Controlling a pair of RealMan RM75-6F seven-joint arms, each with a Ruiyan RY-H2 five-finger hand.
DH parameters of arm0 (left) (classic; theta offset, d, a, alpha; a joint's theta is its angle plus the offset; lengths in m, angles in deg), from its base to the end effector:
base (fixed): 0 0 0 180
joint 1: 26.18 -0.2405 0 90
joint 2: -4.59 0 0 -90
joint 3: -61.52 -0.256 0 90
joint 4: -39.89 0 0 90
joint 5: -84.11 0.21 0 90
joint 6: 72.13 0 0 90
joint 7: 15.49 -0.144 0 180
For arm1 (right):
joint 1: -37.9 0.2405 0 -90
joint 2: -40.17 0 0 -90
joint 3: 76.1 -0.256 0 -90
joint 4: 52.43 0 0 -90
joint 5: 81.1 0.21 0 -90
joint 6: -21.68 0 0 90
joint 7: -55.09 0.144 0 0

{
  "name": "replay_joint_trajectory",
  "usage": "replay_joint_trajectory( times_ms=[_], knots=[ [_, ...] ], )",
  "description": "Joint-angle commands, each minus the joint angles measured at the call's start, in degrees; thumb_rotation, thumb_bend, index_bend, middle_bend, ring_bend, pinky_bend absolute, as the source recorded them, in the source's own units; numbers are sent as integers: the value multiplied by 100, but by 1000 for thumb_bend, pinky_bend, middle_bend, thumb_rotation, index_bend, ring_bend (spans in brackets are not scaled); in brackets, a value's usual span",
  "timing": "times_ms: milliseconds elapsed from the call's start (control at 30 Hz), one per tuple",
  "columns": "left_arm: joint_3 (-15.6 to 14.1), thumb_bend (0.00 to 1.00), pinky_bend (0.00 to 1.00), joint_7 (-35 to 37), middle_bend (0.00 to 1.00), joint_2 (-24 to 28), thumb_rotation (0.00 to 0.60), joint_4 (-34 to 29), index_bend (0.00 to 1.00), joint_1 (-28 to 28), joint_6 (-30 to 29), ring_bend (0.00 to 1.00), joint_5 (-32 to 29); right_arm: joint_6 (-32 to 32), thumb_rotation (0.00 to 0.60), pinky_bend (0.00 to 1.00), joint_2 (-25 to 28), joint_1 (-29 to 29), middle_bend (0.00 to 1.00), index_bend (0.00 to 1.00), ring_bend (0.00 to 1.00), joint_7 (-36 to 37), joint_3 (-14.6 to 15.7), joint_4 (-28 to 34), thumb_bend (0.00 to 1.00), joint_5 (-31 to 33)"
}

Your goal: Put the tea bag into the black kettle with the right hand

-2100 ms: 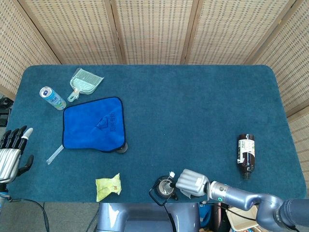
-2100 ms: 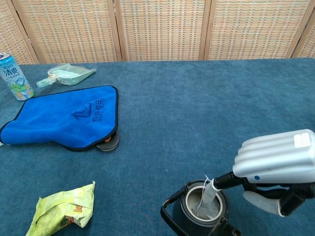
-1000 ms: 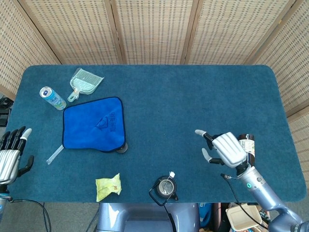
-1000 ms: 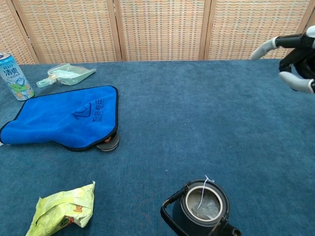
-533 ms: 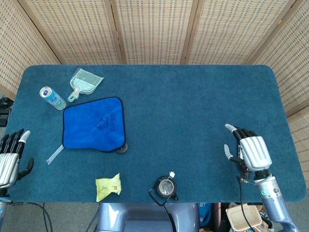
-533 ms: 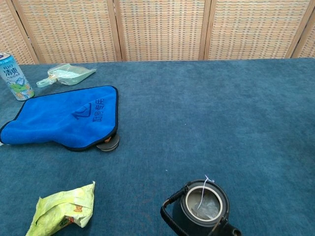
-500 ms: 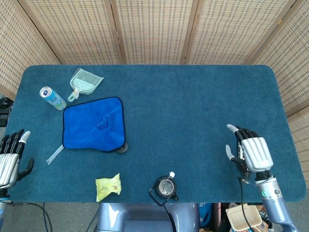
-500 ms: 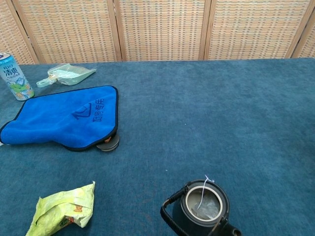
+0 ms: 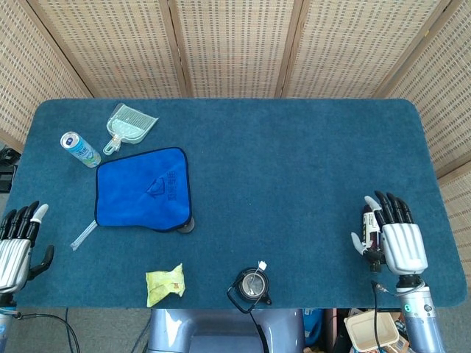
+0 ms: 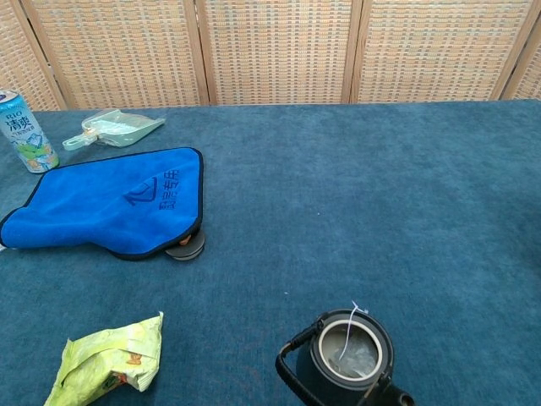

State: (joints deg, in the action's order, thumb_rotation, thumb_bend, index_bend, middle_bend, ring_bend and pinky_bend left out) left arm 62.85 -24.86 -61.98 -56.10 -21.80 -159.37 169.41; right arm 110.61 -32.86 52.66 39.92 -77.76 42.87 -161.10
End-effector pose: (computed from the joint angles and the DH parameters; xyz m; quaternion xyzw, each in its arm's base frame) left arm -0.2976 0.1716 0.1420 -0.6005 -0.3735 -0.3692 0.6030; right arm -0.2632 -0.2223 0.1160 0.6035 -0.3372 0.4084 0.5961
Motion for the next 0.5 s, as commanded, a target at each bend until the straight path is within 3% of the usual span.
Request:
replay_joint_trajectory(
  times_ms=[33,500],
  knots=[
    [-10,475,0,-6,0,-17,600,-5,0,-15,-6,0,6,96,184,122,-78,-78,133,91,40,-163,-32,-65,511,-53],
    [-54,475,0,-151,0,8,600,-55,0,-86,-54,0,95,90,183,110,-216,-308,134,91,37,-515,-78,-127,492,-169]
  ],
)
